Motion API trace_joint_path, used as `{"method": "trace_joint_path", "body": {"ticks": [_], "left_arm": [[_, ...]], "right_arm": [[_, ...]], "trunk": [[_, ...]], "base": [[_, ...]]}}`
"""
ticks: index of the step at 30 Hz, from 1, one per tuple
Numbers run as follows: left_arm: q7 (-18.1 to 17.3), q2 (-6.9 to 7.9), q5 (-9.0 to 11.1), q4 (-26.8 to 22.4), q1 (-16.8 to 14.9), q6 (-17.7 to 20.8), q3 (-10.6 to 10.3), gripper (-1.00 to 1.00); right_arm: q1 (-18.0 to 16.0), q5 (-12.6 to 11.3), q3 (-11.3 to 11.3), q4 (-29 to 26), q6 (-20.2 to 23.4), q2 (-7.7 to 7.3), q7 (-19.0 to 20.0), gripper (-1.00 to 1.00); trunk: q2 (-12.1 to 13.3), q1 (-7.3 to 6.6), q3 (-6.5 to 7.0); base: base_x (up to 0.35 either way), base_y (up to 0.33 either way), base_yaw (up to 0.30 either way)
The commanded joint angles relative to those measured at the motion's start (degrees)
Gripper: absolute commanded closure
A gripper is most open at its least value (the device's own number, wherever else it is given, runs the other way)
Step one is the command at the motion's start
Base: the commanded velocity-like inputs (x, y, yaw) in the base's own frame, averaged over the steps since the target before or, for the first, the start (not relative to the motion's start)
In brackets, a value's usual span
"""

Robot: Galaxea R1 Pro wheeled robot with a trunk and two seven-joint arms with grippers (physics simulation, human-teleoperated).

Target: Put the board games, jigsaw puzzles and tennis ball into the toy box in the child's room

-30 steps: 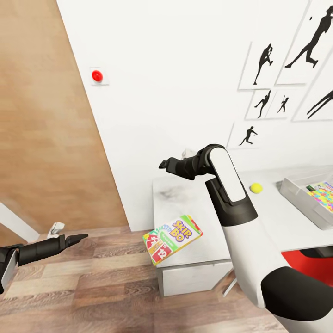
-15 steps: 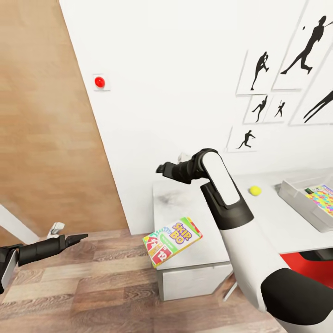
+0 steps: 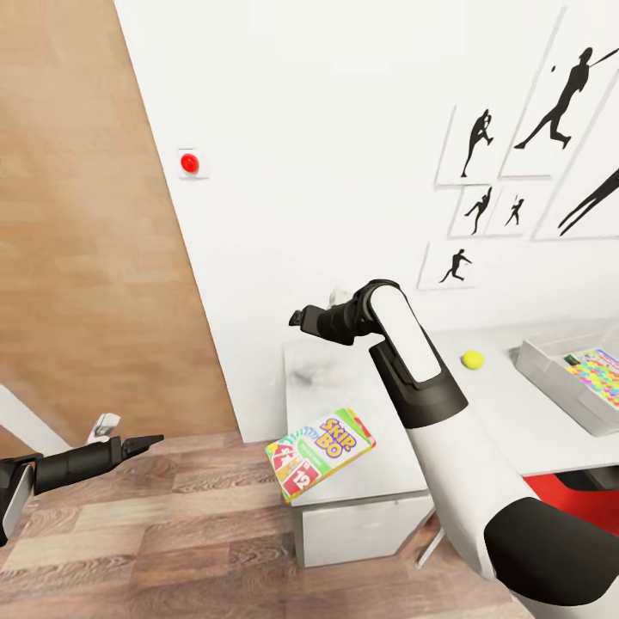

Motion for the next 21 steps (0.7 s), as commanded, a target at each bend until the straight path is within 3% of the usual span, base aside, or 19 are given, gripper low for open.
{"method": "trace_joint_path", "body": {"ticks": [1, 12, 21], "left_arm": [[-0.14, 0.01, 0.14, 0.00, -0.04, 0.59, 0.02, -1.00], [-0.18, 0.01, 0.14, 0.00, -0.04, 0.59, 0.01, -1.00], [-0.17, 0.01, 0.14, 0.00, -0.04, 0.59, 0.00, -1.00]], "right_arm": [[-0.08, -0.47, 0.00, -0.02, 0.29, 0.01, -0.57, -1.00], [-0.08, -0.48, 0.04, -0.01, -0.02, 0.01, -0.52, -1.00], [-0.08, -0.44, 1.33, -0.01, -0.11, 0.01, -0.52, -1.00]], "trunk": [[-0.11, 0.04, -0.02], [-0.11, 0.04, 1.01], [-0.11, 0.04, 1.85]], "base": [[-0.021, 0.000, 0.000], [-0.041, 0.000, 0.000], [-0.134, 0.000, 0.000]]}}
